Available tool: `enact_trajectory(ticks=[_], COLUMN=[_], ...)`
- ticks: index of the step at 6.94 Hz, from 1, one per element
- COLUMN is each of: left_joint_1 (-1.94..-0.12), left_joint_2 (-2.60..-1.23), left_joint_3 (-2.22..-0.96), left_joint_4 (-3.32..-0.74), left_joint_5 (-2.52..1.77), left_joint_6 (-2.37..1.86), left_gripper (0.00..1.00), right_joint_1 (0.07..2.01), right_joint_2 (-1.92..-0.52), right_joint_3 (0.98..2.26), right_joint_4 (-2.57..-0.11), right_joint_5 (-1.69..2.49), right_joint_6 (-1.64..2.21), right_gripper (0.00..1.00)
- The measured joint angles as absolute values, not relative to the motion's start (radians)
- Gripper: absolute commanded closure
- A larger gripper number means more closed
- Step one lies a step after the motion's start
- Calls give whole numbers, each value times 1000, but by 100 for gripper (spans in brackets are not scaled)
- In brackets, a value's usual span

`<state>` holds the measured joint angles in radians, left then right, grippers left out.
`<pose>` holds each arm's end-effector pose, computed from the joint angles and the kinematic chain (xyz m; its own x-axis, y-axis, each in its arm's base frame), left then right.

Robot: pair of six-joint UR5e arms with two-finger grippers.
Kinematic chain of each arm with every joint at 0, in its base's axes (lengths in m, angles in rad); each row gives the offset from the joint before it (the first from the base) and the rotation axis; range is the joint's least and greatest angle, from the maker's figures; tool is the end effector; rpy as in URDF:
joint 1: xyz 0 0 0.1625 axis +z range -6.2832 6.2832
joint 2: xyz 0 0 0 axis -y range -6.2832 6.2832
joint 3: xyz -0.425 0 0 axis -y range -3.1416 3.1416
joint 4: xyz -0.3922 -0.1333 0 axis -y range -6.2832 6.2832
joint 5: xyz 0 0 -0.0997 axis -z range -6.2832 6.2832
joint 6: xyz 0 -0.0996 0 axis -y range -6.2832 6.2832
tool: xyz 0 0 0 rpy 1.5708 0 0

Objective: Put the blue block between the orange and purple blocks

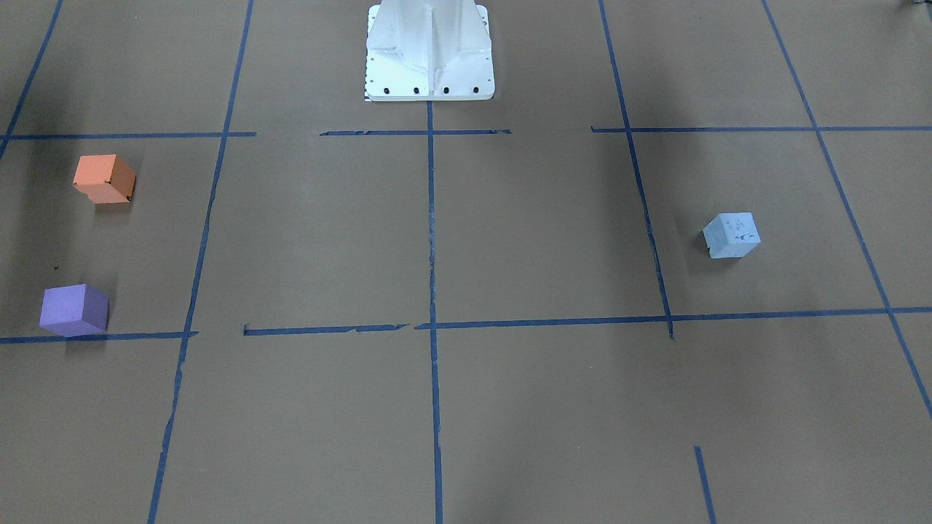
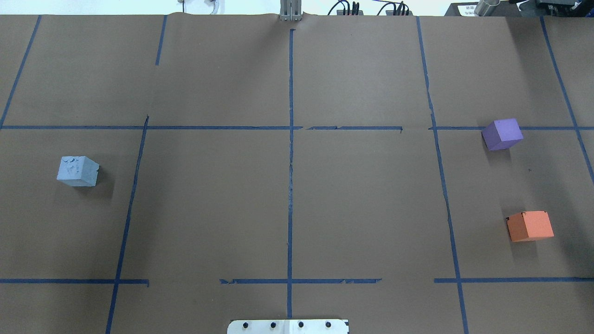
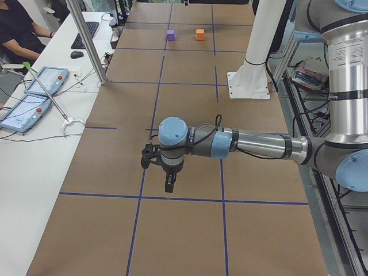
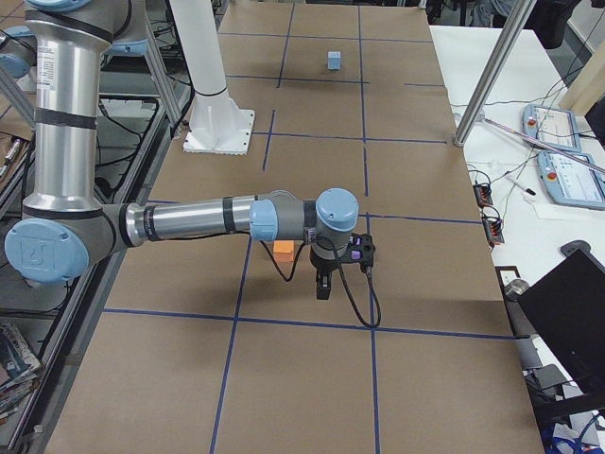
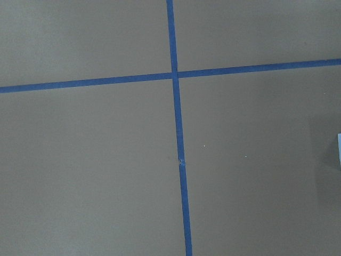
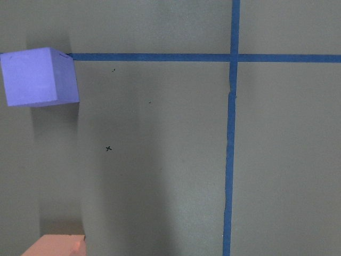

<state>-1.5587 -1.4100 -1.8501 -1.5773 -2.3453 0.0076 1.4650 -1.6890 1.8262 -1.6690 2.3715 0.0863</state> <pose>-0.0584 -0.4299 0.5939 0.7135 0.1034 -0.6929 -0.0174 0.9914 0.1300 0.0149 -0.4448 0.5963 0.6959 -0.0153 0.7180 0.0457 0.9987 -0.0230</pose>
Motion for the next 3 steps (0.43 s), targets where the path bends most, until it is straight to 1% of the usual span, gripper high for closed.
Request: enact_trajectory(ticks=[3], left_joint_1=[-1528], left_joint_2=[-1414], left_joint_3=[-1853], left_joint_4=[-1588], left_joint_5=[-2352], left_joint_6=[-1], left_gripper=[0], right_joint_1=[1465], right_joint_2=[-1688], right_joint_3=[1828], right_joint_4=[-1669], right_joint_5=[2371], right_joint_6=[94], right_gripper=[0])
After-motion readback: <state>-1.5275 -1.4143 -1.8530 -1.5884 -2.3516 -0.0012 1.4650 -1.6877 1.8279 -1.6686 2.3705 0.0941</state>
